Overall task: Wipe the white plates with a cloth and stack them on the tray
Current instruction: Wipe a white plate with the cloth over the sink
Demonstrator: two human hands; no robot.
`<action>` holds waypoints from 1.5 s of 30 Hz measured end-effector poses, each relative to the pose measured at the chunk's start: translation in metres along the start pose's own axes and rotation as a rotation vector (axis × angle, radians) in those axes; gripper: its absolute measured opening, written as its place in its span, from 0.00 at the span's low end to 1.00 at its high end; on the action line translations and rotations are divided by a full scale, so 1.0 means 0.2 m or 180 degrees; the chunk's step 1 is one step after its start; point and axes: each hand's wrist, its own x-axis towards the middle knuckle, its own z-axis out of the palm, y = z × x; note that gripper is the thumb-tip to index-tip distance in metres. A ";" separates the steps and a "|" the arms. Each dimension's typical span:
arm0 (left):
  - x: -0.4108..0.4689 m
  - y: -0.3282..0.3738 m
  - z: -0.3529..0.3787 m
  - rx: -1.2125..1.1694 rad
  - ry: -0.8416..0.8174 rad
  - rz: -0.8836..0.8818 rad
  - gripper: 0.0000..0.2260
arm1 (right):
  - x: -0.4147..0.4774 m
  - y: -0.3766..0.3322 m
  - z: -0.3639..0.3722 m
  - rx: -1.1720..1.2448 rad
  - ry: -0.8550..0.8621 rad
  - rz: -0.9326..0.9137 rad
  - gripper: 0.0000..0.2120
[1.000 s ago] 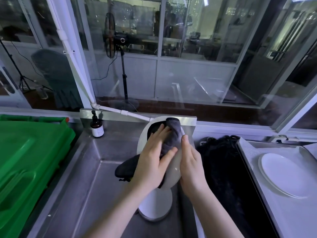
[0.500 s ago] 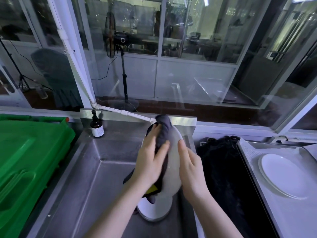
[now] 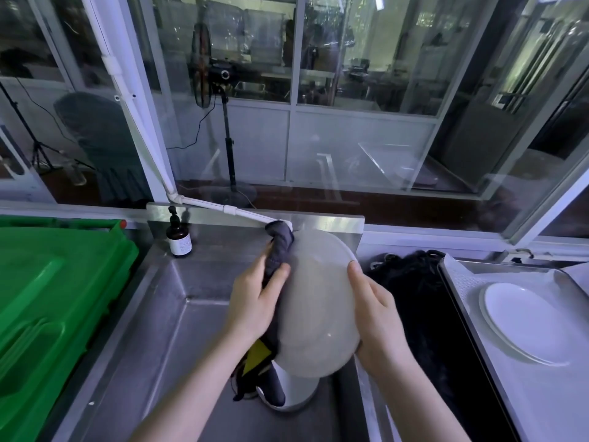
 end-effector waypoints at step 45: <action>-0.27 -0.03 0.09 0.0239 0.0225 0.0831 0.21 | 0.16 -0.07 -0.05 0.1603 0.0778 0.0150 0.12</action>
